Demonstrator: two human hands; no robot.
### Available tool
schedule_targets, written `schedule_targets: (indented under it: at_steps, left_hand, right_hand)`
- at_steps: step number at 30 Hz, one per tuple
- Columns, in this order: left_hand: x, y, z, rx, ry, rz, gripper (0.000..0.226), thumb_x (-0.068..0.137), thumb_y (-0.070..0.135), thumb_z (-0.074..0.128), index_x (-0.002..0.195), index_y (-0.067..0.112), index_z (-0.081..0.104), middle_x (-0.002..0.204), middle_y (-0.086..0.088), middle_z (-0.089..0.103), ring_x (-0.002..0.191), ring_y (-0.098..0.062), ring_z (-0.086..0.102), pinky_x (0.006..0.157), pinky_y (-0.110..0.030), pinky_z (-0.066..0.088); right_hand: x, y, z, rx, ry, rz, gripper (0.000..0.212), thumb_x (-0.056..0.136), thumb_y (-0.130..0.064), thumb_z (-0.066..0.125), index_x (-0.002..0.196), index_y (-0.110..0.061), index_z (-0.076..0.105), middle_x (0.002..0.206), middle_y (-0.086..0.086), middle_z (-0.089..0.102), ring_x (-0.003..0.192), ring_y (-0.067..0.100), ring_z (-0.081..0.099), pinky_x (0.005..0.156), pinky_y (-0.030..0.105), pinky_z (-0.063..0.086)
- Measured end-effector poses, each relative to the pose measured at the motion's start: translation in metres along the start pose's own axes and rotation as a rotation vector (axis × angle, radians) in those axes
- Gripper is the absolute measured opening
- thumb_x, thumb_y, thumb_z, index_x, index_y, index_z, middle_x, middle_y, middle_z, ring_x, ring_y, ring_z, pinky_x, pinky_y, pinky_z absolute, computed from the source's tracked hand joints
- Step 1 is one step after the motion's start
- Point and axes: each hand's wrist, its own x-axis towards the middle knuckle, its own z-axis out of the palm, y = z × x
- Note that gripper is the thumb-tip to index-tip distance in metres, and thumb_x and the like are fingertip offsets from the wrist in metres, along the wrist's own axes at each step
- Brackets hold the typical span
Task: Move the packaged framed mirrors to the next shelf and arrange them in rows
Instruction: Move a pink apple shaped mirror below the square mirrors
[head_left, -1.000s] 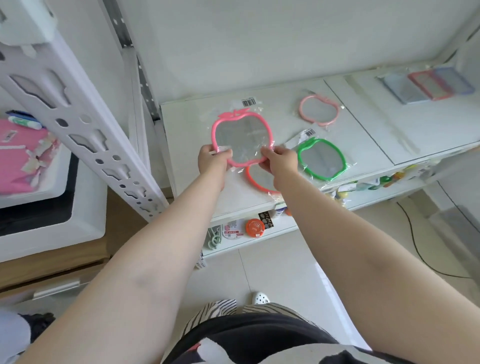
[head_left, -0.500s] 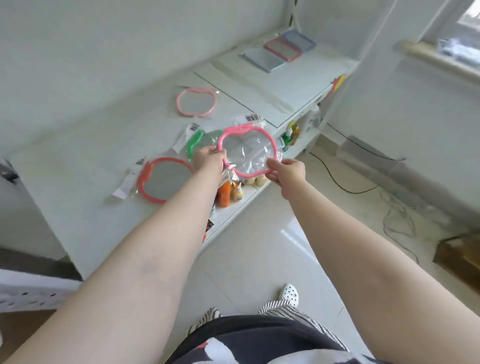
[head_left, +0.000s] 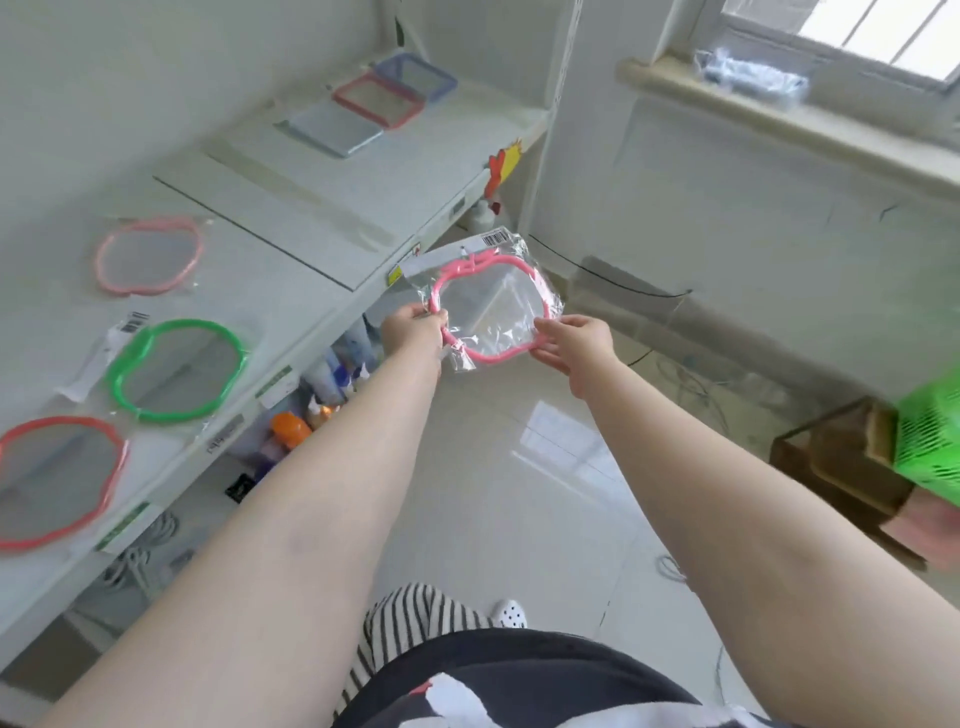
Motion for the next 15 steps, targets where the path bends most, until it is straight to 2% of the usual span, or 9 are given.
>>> schedule_targets:
  at_steps: [2, 3, 5, 7, 9, 12, 15]
  left_hand:
    - [0.006, -0.002, 0.026, 0.024, 0.013, 0.013, 0.026, 0.082, -0.002, 0.067, 0.107, 0.005, 0.068, 0.083, -0.008, 0.068, 0.066, -0.02, 0.061, 0.06, -0.023, 0.054]
    - [0.01, -0.001, 0.037, 0.045, 0.023, 0.021, 0.027, 0.081, -0.002, 0.068, 0.107, 0.004, 0.068, 0.088, -0.011, 0.069, 0.068, -0.021, 0.061, 0.064, -0.026, 0.054]
    - [0.02, 0.003, 0.057, 0.065, 0.036, 0.032, 0.028, 0.08, -0.001, 0.069, 0.107, 0.002, 0.068, 0.087, -0.012, 0.069, 0.061, -0.018, 0.059, 0.066, -0.027, 0.052]
    - [0.035, 0.01, 0.076, 0.082, 0.055, 0.035, 0.025, 0.08, -0.001, 0.069, 0.104, 0.003, 0.068, 0.077, -0.007, 0.066, 0.056, -0.015, 0.057, 0.067, -0.028, 0.053]
    - [0.052, 0.016, 0.096, 0.108, 0.065, 0.038, 0.022, 0.08, 0.0, 0.069, 0.101, 0.005, 0.068, 0.073, -0.005, 0.065, 0.061, -0.018, 0.059, 0.076, -0.031, 0.057]
    - [0.08, 0.025, 0.129, 0.128, 0.061, 0.042, 0.023, 0.08, 0.001, 0.069, 0.103, 0.005, 0.069, 0.082, -0.008, 0.067, 0.067, -0.022, 0.061, 0.083, -0.034, 0.058]
    - [0.112, 0.04, 0.167, 0.152, 0.055, 0.048, 0.024, 0.08, 0.002, 0.069, 0.103, 0.005, 0.069, 0.086, -0.009, 0.068, 0.071, -0.023, 0.06, 0.081, -0.034, 0.058]
  right_hand:
    - [0.02, -0.009, -0.016, -0.018, -0.004, 0.003, 0.011, 0.084, 0.002, 0.067, 0.089, -0.003, 0.058, 0.104, 0.023, 0.066, 0.067, 0.023, 0.068, 0.081, 0.034, 0.06]
    - [0.03, -0.011, -0.022, -0.022, -0.007, 0.006, 0.012, 0.083, 0.002, 0.067, 0.085, -0.004, 0.057, 0.103, 0.023, 0.065, 0.066, 0.022, 0.068, 0.078, 0.033, 0.061]
    - [0.051, -0.016, -0.029, -0.038, -0.005, 0.022, 0.013, 0.081, 0.001, 0.067, 0.08, -0.006, 0.056, 0.097, 0.019, 0.066, 0.064, 0.021, 0.069, 0.084, 0.036, 0.059]
    - [0.073, -0.024, -0.032, -0.028, -0.012, 0.034, 0.012, 0.08, -0.003, 0.069, 0.08, -0.008, 0.058, 0.091, 0.014, 0.066, 0.065, 0.02, 0.07, 0.091, 0.041, 0.056]
    - [0.096, -0.033, -0.034, 0.041, -0.032, 0.048, 0.01, 0.085, -0.008, 0.069, 0.088, -0.005, 0.061, 0.087, 0.014, 0.067, 0.07, 0.022, 0.069, 0.085, 0.037, 0.059]
    - [0.136, -0.051, -0.037, 0.05, -0.012, 0.057, 0.019, 0.087, -0.007, 0.066, 0.104, 0.001, 0.06, 0.085, 0.014, 0.066, 0.071, 0.022, 0.069, 0.077, 0.032, 0.061]
    - [0.177, -0.074, -0.036, 0.004, 0.034, 0.048, 0.003, 0.087, -0.001, 0.062, 0.088, -0.002, 0.059, 0.087, 0.016, 0.065, 0.068, 0.022, 0.068, 0.075, 0.03, 0.061]
